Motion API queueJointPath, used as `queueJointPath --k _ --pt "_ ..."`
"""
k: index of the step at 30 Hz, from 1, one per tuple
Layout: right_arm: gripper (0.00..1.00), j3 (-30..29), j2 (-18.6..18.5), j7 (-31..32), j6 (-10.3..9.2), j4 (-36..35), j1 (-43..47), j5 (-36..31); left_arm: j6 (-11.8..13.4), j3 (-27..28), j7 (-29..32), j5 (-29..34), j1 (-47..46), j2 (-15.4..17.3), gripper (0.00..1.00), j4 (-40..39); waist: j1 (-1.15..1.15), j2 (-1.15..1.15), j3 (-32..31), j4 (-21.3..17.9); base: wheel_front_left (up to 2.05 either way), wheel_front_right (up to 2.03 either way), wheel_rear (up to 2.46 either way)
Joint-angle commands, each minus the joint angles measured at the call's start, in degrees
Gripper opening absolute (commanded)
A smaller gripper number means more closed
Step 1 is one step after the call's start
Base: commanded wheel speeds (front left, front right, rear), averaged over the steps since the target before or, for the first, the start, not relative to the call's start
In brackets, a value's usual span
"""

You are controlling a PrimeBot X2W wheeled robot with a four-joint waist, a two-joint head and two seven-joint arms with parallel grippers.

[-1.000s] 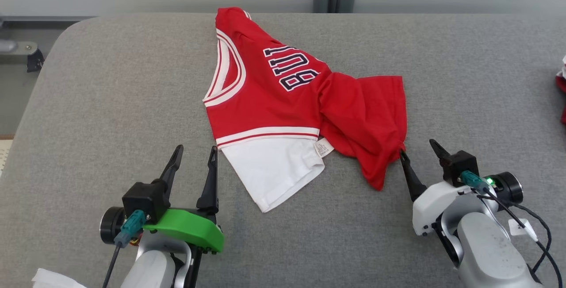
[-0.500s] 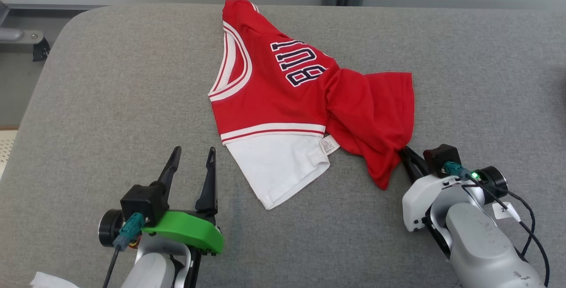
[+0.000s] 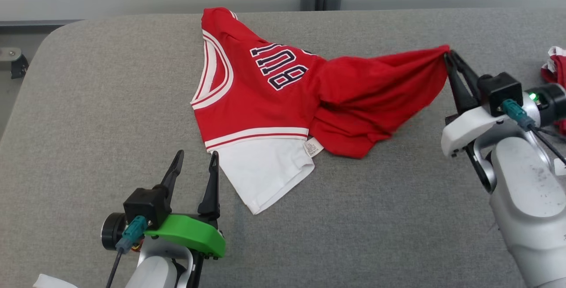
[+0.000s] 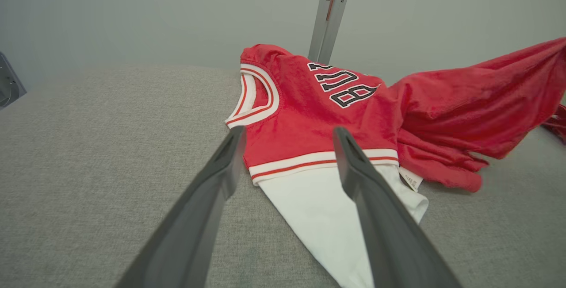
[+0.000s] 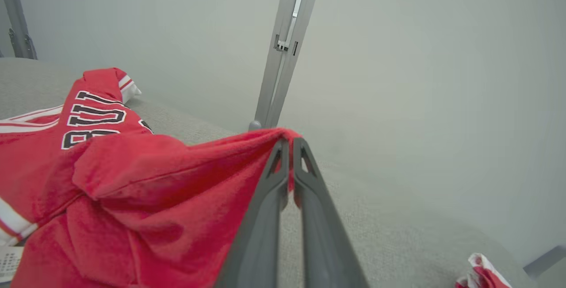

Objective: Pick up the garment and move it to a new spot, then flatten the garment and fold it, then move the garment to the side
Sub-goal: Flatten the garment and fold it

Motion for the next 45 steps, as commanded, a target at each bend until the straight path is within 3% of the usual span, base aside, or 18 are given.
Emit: queueJointPath --k 1,10,20,33,34,35,36,37,45 --pt "0.00 -0.23 -0.53 -0.16 -0.11 -2.55 -0.01 -1.25 0.29 -0.01 0.14 -0.30 0.78 0.27 1.00 0.03 0.00 0.00 -0.30 -0.39 0.00 0.00 0.00" --pt "0.00 5.39 -0.51 -0.16 -0.11 -12.70 13.08 -1.21 0.54 -0.12 0.05 -0.70 1.55 0.75 1.00 -0.05 0.00 0.00 -1.15 -1.13 0.00 0.00 0.00" --pt "0.00 8.37 1.74 -0.17 -0.11 -11.69 27.44 0.55 0.78 -0.44 0.21 -0.98 2.31 1.41 1.00 -0.43 0.00 0.00 -1.69 -3.26 0.00 0.00 0.00" --pt "0.00 5.79 4.13 -0.17 -0.11 -11.04 33.16 1.13 1.06 -1.12 0.29 -1.50 2.81 1.70 1.00 -0.34 0.00 0.00 -2.44 -4.78 0.00 0.00 0.00" --pt "0.10 5.59 4.39 -0.17 -0.11 -11.22 33.31 1.02 1.03 -1.20 0.23 -1.58 2.91 1.68 1.00 -0.25 0.00 0.00 -2.47 -4.84 0.00 0.00 0.00" --pt "0.45 5.54 4.65 -0.17 -0.11 -11.40 33.47 1.03 1.02 -1.25 0.19 -1.59 2.97 1.64 1.00 -0.17 0.00 0.00 -2.49 -4.87 0.00 0.00 0.00" --pt "0.90 5.51 4.84 -0.17 -0.11 -11.53 33.70 0.97 1.01 -1.32 0.14 -1.60 3.06 1.58 1.00 -0.07 0.00 0.00 -2.53 -4.89 0.00 0.00 0.00" --pt "1.00 5.43 4.93 -0.17 -0.11 -11.66 33.81 1.02 1.01 -1.37 0.12 -1.65 3.13 1.52 1.00 0.01 0.00 0.00 -2.56 -4.90 0.00 0.00 0.00" --pt "1.00 3.45 4.63 -0.17 -0.11 -13.70 34.00 1.77 0.88 -1.89 -0.11 -2.33 4.13 0.98 1.00 1.01 0.00 0.00 -3.43 -4.73 0.00 0.00 0.00"
